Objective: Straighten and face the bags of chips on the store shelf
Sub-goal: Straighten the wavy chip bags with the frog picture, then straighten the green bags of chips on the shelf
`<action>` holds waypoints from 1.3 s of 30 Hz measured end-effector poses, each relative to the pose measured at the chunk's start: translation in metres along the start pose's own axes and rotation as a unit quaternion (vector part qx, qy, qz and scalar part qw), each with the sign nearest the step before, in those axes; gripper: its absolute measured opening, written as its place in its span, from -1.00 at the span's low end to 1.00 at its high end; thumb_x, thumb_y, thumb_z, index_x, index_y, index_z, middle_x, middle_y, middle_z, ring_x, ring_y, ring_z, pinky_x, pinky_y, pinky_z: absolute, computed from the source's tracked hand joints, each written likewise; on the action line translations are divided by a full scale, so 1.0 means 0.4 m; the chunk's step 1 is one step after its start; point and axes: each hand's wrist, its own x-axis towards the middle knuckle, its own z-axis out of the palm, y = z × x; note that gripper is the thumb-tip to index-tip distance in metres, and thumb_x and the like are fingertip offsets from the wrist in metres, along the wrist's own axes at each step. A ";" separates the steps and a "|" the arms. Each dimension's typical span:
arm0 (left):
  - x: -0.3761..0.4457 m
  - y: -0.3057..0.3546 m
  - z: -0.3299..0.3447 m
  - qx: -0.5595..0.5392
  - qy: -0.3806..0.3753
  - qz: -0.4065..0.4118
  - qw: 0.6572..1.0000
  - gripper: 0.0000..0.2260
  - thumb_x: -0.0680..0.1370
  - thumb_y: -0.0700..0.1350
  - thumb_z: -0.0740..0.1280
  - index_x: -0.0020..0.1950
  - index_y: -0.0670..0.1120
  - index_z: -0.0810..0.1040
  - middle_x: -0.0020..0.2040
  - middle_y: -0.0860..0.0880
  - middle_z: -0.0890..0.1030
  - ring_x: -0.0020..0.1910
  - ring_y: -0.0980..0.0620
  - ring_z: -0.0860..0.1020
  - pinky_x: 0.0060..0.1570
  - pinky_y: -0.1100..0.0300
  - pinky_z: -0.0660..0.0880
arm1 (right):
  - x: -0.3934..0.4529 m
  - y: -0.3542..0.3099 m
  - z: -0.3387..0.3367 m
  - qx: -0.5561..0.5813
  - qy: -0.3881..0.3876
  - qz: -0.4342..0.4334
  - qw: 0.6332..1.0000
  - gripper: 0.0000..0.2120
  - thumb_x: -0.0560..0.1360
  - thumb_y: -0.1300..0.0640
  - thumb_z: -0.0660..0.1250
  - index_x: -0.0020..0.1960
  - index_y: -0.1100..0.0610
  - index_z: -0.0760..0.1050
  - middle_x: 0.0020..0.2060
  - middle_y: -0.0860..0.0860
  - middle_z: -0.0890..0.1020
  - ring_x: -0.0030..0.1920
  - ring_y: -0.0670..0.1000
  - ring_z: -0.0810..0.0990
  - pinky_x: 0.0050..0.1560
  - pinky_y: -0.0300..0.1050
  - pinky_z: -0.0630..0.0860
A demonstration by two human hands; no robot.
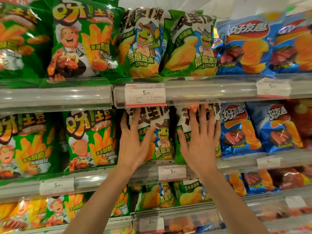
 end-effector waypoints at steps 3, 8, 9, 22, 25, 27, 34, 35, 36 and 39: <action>0.005 -0.003 0.011 0.007 -0.017 0.006 1.000 -0.36 0.56 0.37 0.22 0.56 0.44 -0.01 0.63 -0.12 -0.01 0.53 -0.27 0.26 0.38 -0.17 0.37 | 0.005 0.027 0.023 -0.055 -0.044 -0.008 0.997 -0.33 0.65 -0.26 -0.02 0.64 0.05 -0.05 0.62 0.13 -0.03 0.61 0.18 -0.12 0.53 0.33 -0.11; 0.019 -0.006 0.028 0.019 -0.020 -0.009 1.000 -0.34 0.56 0.35 0.26 0.58 0.37 0.01 0.62 -0.17 0.03 0.57 -0.28 0.14 0.47 -0.15 0.24 | 0.041 0.039 0.046 -0.076 -0.073 0.002 0.994 -0.33 0.64 -0.27 -0.07 0.63 0.06 -0.02 0.62 0.15 0.01 0.61 0.19 -0.09 0.53 0.34 -0.12; 0.020 -0.004 0.031 0.019 -0.021 -0.010 1.000 -0.34 0.56 0.35 0.25 0.58 0.36 0.01 0.61 -0.18 0.03 0.58 -0.26 0.13 0.47 -0.13 0.21 | 0.039 0.039 0.049 -0.081 -0.076 -0.001 0.994 -0.33 0.64 -0.28 -0.07 0.63 0.06 -0.02 0.62 0.15 0.01 0.61 0.19 -0.08 0.53 0.34 -0.11; -0.013 0.012 -0.054 -0.024 -0.093 -0.048 0.994 -0.27 0.57 0.29 0.30 0.58 0.38 -0.10 0.67 0.00 0.03 0.62 -0.02 0.04 0.46 -0.09 0.23 | 0.013 0.013 -0.069 0.148 -0.085 0.047 0.984 -0.44 0.59 -0.08 0.30 0.52 0.08 0.30 0.57 0.08 0.21 0.58 0.10 0.10 0.56 0.15 0.00; -0.062 0.011 -0.096 -0.064 -0.093 -0.045 0.993 -0.35 0.61 0.16 0.32 0.61 0.24 0.07 0.62 0.10 0.20 0.58 0.09 0.17 0.49 -0.01 0.26 | -0.031 -0.014 -0.113 0.209 -0.076 0.096 0.970 -0.59 0.59 -0.05 0.30 0.40 0.05 0.43 0.39 0.02 0.43 0.40 0.03 0.37 0.43 0.09 0.31; -0.104 0.006 -0.131 -0.100 -0.077 -0.063 0.990 -0.48 0.62 0.07 0.34 0.56 0.16 0.27 0.50 0.17 0.38 0.44 0.23 0.36 0.37 0.21 0.39 | -0.072 -0.030 -0.135 0.274 -0.092 0.141 0.947 -0.68 0.60 -0.05 0.30 0.31 0.01 0.48 0.15 -0.08 0.57 0.13 -0.07 0.55 0.17 0.03 0.54; -0.247 -0.071 -0.257 -0.133 -0.019 -0.159 0.978 -0.84 0.63 0.06 0.35 0.20 0.22 0.57 0.01 0.22 0.67 0.02 0.19 0.64 -0.06 0.26 0.54 | -0.247 -0.097 -0.113 0.382 -0.214 0.214 0.874 -0.89 0.59 0.04 0.32 0.09 -0.05 0.57 -0.26 -0.18 0.67 -0.25 -0.15 0.61 -0.31 -0.32 0.49; -0.261 -0.085 -0.271 -0.136 -0.016 -0.166 0.977 -0.84 0.63 0.06 0.34 0.20 0.22 0.58 0.01 0.22 0.67 0.01 0.17 0.65 -0.08 0.28 0.54 | -0.265 -0.109 -0.103 0.376 -0.224 0.221 0.871 -0.92 0.59 0.04 0.32 0.06 -0.08 0.57 -0.28 -0.16 0.66 -0.28 -0.11 0.60 -0.34 -0.29 0.47; -0.272 -0.099 -0.283 -0.140 -0.014 -0.174 0.975 -0.84 0.63 0.06 0.34 0.19 0.22 0.58 0.03 0.22 0.67 0.01 0.16 0.66 -0.07 0.26 0.55 | -0.278 -0.121 -0.094 0.369 -0.236 0.229 0.869 -0.93 0.59 0.04 0.31 0.04 -0.09 0.56 -0.29 -0.14 0.66 -0.29 -0.09 0.59 -0.34 -0.28 0.45; -0.282 -0.139 -0.319 -0.153 -0.006 -0.193 0.969 -0.85 0.62 0.03 0.36 0.18 0.21 0.58 0.01 0.20 0.70 -0.01 0.16 0.68 -0.03 0.18 0.57 | -0.301 -0.161 -0.078 0.366 -0.248 0.250 0.861 -0.92 0.59 0.07 0.32 0.03 -0.07 0.57 -0.30 -0.14 0.66 -0.33 -0.10 0.59 -0.37 -0.30 0.47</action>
